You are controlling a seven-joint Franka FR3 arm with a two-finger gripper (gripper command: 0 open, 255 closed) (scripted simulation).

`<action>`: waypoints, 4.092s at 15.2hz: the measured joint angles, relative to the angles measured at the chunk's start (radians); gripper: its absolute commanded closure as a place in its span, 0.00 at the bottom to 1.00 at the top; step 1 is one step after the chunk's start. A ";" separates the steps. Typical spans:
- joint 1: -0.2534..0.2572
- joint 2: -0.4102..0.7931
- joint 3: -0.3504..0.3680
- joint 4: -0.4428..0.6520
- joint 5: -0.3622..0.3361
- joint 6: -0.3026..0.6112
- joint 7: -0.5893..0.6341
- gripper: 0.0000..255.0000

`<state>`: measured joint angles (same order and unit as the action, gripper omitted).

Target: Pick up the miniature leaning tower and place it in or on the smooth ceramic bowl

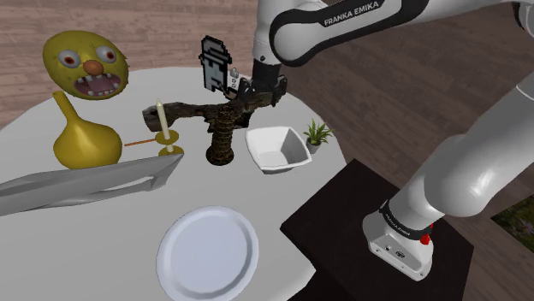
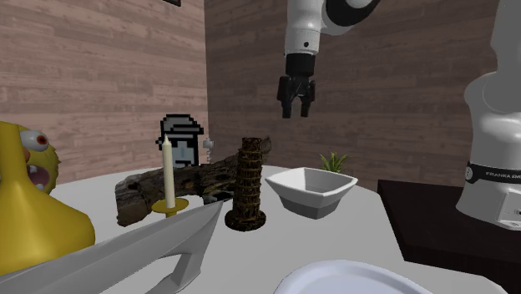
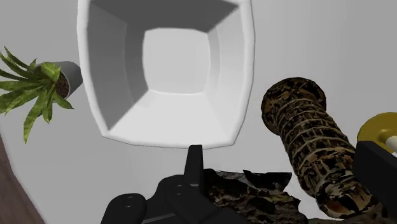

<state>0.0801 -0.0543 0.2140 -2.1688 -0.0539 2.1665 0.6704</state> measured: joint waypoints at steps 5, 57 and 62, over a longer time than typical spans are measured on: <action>0.027 0.184 0.022 0.144 -0.068 0.052 0.110 0.00; 0.055 0.282 0.028 0.408 -0.095 -0.104 0.153 1.00; 0.053 0.264 0.029 0.452 -0.086 -0.165 0.142 1.00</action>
<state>0.1328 0.2093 0.2431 -1.7165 -0.1398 2.0010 0.8123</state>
